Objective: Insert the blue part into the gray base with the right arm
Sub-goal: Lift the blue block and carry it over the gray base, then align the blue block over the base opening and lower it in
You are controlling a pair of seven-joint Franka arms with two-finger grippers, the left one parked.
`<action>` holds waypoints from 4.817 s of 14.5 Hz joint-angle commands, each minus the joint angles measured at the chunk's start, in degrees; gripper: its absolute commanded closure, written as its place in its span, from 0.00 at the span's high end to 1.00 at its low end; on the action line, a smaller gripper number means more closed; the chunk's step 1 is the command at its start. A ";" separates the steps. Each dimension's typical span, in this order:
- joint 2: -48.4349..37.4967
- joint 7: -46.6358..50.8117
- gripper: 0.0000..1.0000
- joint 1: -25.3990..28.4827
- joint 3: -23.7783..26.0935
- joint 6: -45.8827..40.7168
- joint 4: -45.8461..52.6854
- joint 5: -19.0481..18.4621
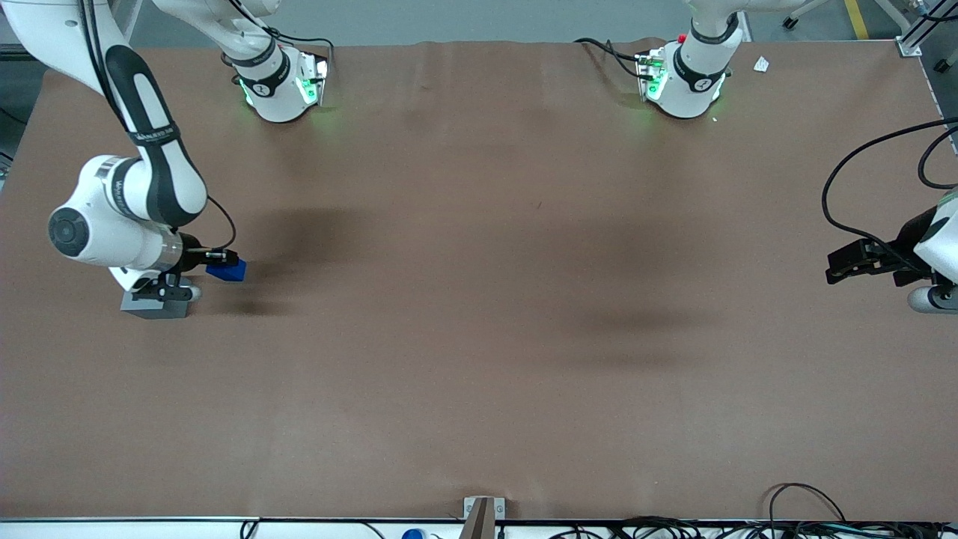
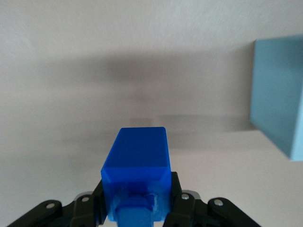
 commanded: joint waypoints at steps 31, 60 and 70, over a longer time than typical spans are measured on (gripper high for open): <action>4.55 -11.97 0.07 -9.31 0.17 3.08 16.60 -10.19; 2.18 -12.24 0.06 -13.45 0.44 -2.81 10.53 -8.87; 2.53 -12.33 0.06 -13.45 0.44 -2.28 9.74 -8.35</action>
